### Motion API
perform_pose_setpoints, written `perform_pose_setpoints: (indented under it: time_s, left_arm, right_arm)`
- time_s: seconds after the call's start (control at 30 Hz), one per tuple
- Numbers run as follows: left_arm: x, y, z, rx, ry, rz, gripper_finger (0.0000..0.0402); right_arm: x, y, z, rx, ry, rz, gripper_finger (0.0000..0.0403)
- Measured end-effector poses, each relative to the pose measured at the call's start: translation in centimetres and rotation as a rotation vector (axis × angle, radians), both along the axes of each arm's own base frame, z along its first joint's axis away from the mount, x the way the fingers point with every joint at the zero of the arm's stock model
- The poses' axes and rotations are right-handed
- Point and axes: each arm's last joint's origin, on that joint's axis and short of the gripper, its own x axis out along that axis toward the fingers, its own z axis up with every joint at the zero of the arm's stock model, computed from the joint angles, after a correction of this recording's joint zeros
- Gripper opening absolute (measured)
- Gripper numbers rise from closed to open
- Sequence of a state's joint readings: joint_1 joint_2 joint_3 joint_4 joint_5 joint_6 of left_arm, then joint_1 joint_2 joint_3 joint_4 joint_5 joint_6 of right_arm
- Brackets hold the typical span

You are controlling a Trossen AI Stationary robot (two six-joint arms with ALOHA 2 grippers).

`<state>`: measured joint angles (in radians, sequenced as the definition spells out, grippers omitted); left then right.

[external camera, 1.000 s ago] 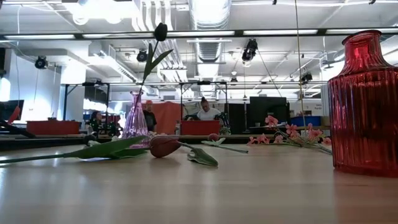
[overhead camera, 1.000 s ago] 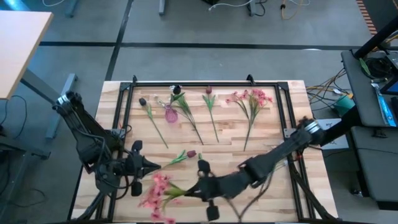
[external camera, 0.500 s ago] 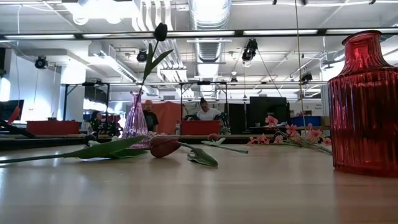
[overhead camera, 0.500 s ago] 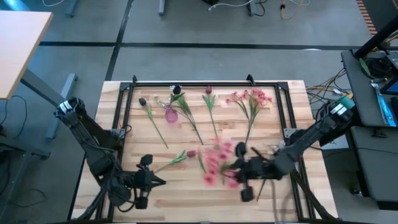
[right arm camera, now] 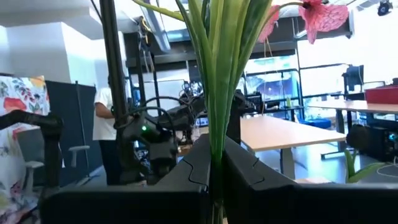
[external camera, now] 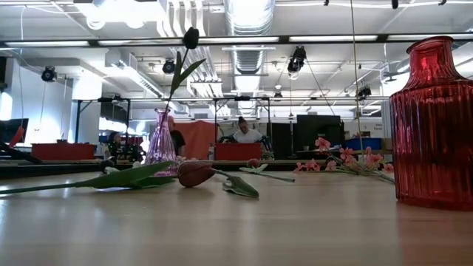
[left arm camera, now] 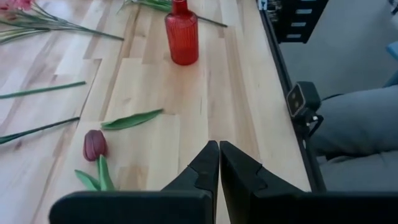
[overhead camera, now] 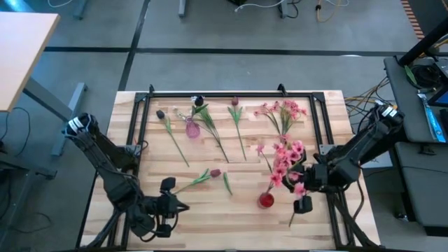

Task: Sort flowers into vase by color
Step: Put the bottom pink flowers into the red vase

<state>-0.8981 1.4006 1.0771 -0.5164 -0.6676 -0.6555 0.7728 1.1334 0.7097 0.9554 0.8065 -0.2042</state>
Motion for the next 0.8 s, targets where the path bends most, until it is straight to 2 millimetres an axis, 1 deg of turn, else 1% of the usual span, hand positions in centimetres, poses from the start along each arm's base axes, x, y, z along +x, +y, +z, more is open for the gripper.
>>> perform_pose_setpoints:
  time_s: [0.13, 0.3, 0.57, 0.8]
  left_arm:
    - [0.2, 0.0, -0.2, 0.007, 0.001, 0.009, 0.0000]
    - [0.3, 0.0, -0.3, 0.008, -0.009, 0.036, 0.0000]
    - [0.3, 0.0, -0.3, -0.004, -0.010, 0.046, 0.0000]
    - [0.3, 0.0, -0.3, -0.003, -0.010, 0.047, 0.0000]
  right_arm:
    - [-0.1, 0.4, -0.6, -0.013, 0.035, 0.010, 0.0012]
    - [0.3, 1.2, -2.0, -0.036, 0.093, -0.030, 0.0012]
    - [1.0, 2.1, -3.5, -0.065, 0.138, -0.047, 0.0013]
    - [1.4, 2.5, -4.3, -0.061, 0.162, -0.042, 0.0014]
